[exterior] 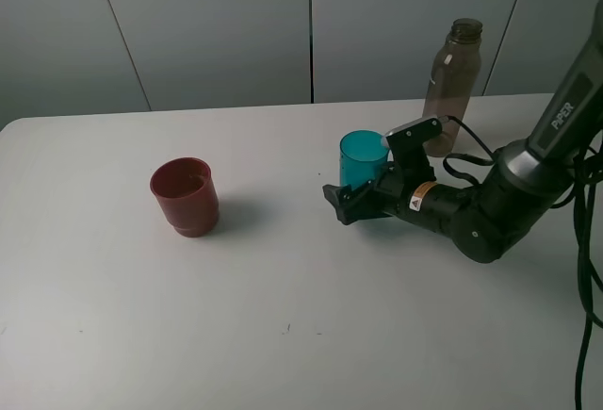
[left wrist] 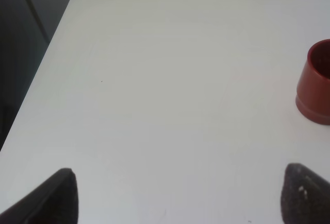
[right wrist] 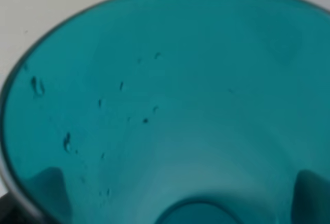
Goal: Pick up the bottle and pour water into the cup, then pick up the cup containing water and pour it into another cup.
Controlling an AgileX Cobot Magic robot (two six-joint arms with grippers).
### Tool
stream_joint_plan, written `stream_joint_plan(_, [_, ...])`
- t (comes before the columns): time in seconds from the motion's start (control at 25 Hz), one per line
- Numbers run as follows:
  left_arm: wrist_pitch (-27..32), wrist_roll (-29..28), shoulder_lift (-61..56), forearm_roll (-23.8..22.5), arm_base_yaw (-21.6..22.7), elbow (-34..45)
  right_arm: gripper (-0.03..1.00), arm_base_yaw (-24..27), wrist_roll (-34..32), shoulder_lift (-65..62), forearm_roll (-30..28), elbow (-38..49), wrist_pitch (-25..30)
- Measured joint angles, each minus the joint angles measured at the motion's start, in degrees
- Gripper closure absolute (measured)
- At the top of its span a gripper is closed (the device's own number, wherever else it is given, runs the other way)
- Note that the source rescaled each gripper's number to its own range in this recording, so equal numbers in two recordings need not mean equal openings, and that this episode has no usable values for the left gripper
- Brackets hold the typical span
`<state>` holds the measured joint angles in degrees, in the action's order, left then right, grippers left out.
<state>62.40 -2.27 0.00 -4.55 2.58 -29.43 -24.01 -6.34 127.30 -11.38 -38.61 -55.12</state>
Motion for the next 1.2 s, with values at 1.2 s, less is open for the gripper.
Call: stream_joint_plan(1.2, [0.0, 0.0, 0.0, 0.0, 0.0, 0.1, -0.03, 0.0, 3.7, -76.7, 3.2, 5.2, 79.8])
